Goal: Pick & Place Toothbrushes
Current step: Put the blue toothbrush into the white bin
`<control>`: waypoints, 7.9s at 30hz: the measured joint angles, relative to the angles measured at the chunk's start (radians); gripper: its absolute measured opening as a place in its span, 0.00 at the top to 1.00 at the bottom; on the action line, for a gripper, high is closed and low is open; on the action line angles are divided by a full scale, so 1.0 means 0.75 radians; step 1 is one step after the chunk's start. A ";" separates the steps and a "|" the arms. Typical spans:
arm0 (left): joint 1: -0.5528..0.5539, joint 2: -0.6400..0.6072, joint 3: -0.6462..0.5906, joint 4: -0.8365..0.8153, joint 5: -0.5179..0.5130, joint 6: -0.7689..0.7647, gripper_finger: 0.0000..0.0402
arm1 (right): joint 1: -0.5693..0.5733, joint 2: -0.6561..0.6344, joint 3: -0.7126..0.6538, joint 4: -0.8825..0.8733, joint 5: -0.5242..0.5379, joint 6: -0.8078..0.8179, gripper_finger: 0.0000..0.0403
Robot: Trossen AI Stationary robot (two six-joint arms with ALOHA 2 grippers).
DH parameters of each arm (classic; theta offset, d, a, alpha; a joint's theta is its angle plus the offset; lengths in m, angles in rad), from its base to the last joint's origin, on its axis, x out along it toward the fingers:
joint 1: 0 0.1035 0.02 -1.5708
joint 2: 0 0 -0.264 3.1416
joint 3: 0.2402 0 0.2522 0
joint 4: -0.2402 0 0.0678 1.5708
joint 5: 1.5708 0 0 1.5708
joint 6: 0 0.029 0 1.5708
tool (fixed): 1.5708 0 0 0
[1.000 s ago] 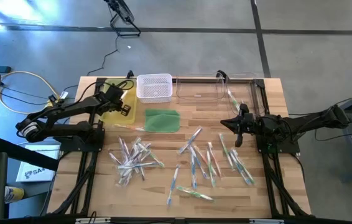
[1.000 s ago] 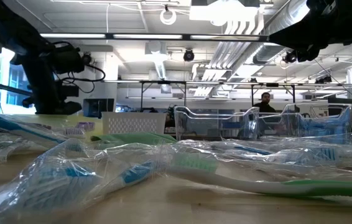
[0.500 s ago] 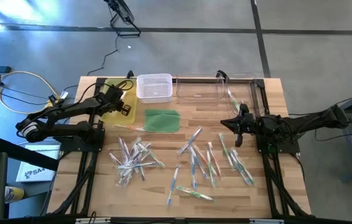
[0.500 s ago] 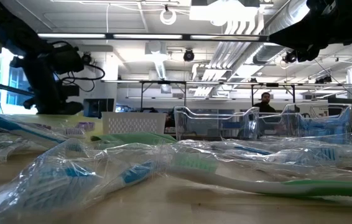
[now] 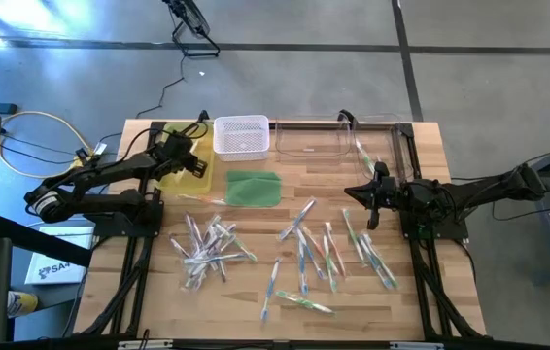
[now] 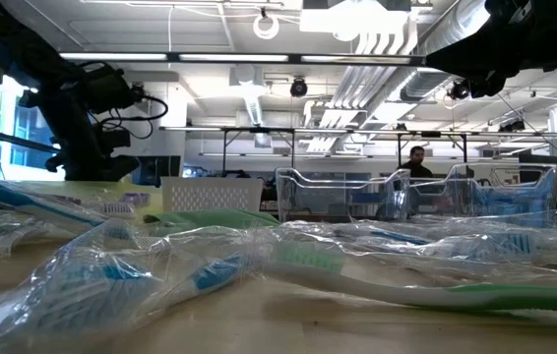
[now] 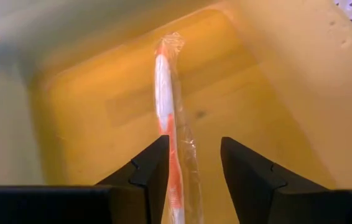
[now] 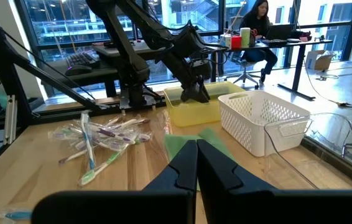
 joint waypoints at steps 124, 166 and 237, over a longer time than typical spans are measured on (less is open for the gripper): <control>-1.440 -0.274 0.002 0.768 -0.281 0.307 0.65 | -0.001 0.035 0.001 0.001 0.000 -0.035 0.99; -1.411 0.646 0.919 -0.019 -0.246 0.123 0.65 | -0.001 0.035 0.001 0.031 0.000 -0.035 0.99; -1.223 1.284 1.510 -0.602 0.149 -0.279 0.51 | -0.001 0.014 0.001 -0.083 -0.006 -0.057 0.99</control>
